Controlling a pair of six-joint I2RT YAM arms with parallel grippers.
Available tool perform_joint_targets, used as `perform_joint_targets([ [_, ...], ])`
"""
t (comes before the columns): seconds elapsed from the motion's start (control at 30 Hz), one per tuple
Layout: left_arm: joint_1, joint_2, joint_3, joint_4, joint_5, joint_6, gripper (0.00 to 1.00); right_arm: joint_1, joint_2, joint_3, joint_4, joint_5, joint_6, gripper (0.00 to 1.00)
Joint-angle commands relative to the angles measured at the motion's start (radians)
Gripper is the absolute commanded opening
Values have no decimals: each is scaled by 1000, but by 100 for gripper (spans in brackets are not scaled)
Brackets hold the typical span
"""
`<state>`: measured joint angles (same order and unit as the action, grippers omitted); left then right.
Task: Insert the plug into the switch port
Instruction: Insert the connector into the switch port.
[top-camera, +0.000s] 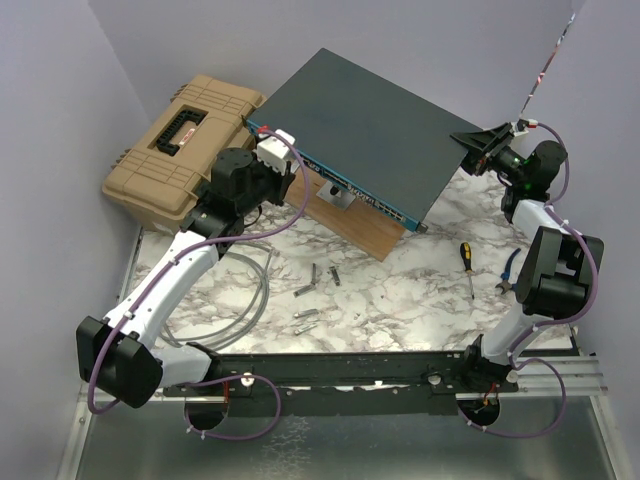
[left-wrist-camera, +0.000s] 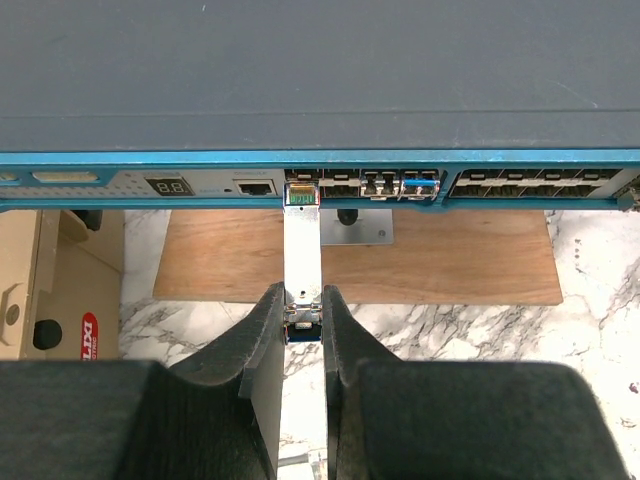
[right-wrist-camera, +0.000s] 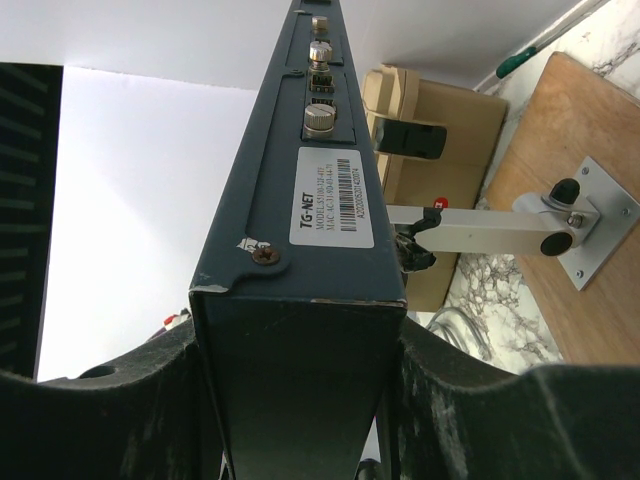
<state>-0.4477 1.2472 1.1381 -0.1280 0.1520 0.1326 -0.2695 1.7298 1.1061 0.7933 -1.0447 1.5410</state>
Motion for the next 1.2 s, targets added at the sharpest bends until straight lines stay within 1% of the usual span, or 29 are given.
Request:
perform_joint_targets([
  [0.0, -6, 5, 22, -16, 16, -2, 0, 2, 20, 29, 34, -32, -44, 13],
  [0.17, -6, -7, 18, -45, -5, -4, 0, 2, 21, 30, 34, -32, -44, 12],
  [1.17, -12, 36, 71, -48, 59, -28, 0, 3, 24, 26, 43, -35, -36, 12],
])
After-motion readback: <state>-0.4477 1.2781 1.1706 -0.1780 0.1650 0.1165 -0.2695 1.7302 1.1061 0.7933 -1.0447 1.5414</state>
